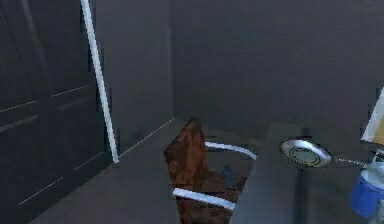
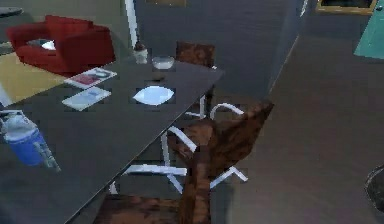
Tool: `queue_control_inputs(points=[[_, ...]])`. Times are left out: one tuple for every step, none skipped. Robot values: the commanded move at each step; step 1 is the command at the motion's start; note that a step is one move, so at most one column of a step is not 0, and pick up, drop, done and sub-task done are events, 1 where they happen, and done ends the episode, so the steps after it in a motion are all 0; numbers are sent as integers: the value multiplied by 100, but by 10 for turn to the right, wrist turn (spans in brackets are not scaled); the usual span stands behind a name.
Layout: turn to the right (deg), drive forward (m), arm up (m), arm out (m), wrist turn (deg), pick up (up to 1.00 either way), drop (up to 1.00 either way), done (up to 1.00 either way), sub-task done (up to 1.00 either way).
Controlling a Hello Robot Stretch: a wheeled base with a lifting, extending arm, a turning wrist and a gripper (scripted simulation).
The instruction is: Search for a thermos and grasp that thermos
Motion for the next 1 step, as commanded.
queue_control_inputs(points=[[0,25,0,0,0,0,0,0,0]])
